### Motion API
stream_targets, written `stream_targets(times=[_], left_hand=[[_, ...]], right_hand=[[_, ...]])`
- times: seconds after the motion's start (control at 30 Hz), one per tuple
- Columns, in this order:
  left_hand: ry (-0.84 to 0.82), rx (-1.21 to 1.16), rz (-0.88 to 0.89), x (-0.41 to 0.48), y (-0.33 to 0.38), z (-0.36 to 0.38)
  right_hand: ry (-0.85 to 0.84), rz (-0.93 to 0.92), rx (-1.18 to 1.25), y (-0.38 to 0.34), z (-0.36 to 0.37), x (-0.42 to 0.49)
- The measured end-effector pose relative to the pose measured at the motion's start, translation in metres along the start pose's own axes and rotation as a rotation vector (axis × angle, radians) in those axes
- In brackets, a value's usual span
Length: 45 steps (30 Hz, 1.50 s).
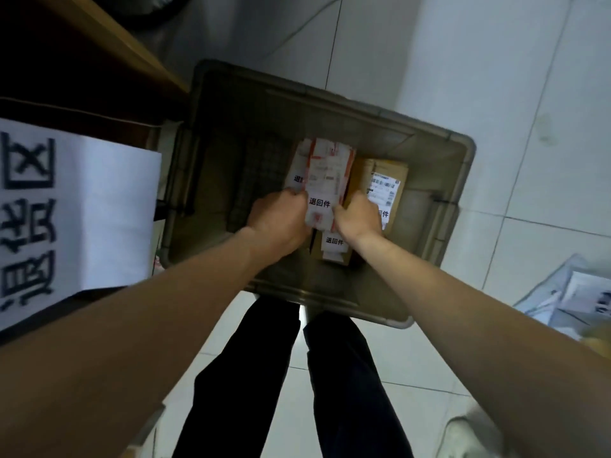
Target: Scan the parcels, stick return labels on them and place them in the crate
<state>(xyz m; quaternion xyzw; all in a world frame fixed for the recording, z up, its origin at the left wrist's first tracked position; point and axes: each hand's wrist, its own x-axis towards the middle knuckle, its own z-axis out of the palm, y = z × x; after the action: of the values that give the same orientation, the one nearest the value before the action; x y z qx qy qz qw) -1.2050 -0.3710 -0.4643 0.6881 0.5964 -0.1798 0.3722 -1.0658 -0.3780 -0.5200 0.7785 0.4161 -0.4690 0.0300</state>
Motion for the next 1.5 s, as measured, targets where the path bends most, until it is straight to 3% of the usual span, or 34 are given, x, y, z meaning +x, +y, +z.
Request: stream_targets(times=[0.27, 0.33, 0.5, 0.63, 0.83, 1.1, 1.37, 1.5], left_hand=[[0.229, -0.011, -0.084, -0.151, 0.052, -0.161], [0.251, -0.03, -0.088, -0.182, 0.063, -0.195], [0.508, -0.116, -0.231, -0.305, 0.07, -0.279], [0.732, -0.307, -0.388, -0.41, 0.046, -0.312], [0.988, -0.582, -0.689, -0.592, -0.024, -0.279], [1.166, -0.86, -1.182, -0.796, -0.096, -0.139], [1.278, -0.973, -1.421, -0.946, -0.189, -0.022], [1.301, -1.067, -1.448, -0.991, -0.238, 0.014]], right_hand=[[-0.017, -0.509, -0.442, -0.115, -0.143, -0.192], [0.025, -0.549, -0.517, -0.146, -0.168, -0.225], [0.059, -0.807, -0.609, -0.235, -0.224, -0.338], [0.094, -1.056, -0.706, -0.297, -0.228, -0.43], [-0.055, -1.41, -0.859, -0.352, -0.143, -0.583], [-0.329, -1.744, -1.049, -0.325, 0.034, -0.766], [-0.531, -1.763, -1.067, -0.29, 0.207, -0.893], [-0.593, -1.691, -0.998, -0.293, 0.275, -0.932]])
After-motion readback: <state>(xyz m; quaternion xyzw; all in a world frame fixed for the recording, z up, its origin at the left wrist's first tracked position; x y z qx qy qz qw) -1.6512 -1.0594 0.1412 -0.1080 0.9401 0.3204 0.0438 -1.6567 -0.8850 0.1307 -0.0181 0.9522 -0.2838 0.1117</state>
